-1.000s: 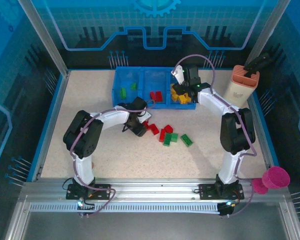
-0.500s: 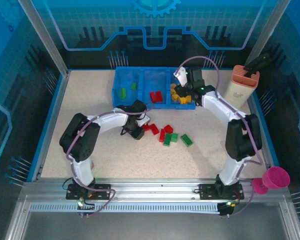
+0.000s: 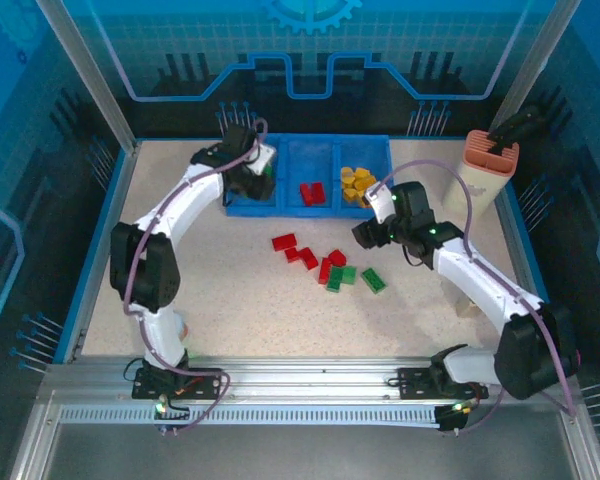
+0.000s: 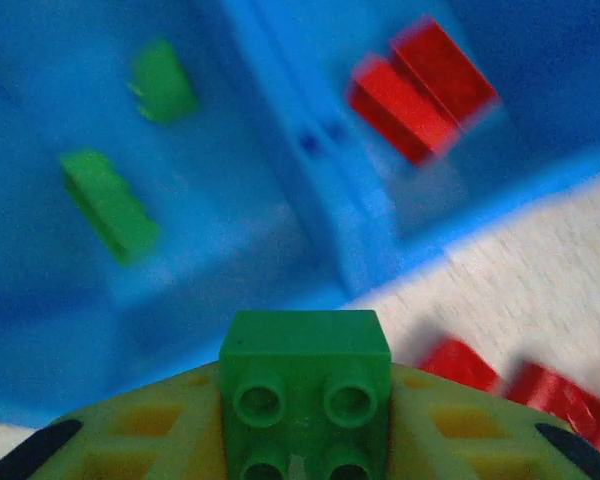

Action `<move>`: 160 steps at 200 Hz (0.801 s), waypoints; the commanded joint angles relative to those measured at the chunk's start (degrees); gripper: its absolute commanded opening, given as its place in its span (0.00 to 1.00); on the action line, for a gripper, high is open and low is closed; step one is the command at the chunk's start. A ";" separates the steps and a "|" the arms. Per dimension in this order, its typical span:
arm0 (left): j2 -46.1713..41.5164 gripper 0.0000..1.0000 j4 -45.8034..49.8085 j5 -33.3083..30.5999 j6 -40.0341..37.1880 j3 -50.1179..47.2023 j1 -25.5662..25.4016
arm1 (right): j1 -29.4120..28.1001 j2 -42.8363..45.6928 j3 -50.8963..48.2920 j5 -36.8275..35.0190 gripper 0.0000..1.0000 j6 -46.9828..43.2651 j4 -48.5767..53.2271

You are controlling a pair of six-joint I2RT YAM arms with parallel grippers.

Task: Sort the legos into containers by color
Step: Place the lego in the container.

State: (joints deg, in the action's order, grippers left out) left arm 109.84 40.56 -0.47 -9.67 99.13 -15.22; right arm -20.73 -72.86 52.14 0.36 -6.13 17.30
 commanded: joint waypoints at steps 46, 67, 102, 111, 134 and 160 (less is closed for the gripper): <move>18.82 0.40 4.50 -6.56 6.22 17.81 2.16 | -1.81 4.28 -4.79 6.55 0.80 14.17 6.08; 21.57 0.41 4.66 -6.08 7.12 20.20 2.82 | -2.82 1.36 -3.73 7.11 0.80 16.64 7.15; 23.20 0.43 4.71 -6.10 7.45 20.73 3.53 | -5.37 -4.97 0.51 6.07 0.80 18.33 8.36; 23.16 0.43 4.47 -5.83 7.39 20.21 3.59 | -6.16 -7.21 1.85 4.86 0.79 18.06 9.28; 22.38 0.45 3.45 -5.64 7.08 18.59 3.62 | -8.70 -12.55 4.63 1.43 0.78 16.80 10.66; 20.11 0.47 2.36 -4.81 7.12 16.53 3.64 | -10.00 -17.23 6.31 -1.70 0.76 15.28 10.56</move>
State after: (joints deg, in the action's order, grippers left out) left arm 132.62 43.48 -5.78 -2.94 116.95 -11.84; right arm -29.41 -86.54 56.16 2.48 10.33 25.58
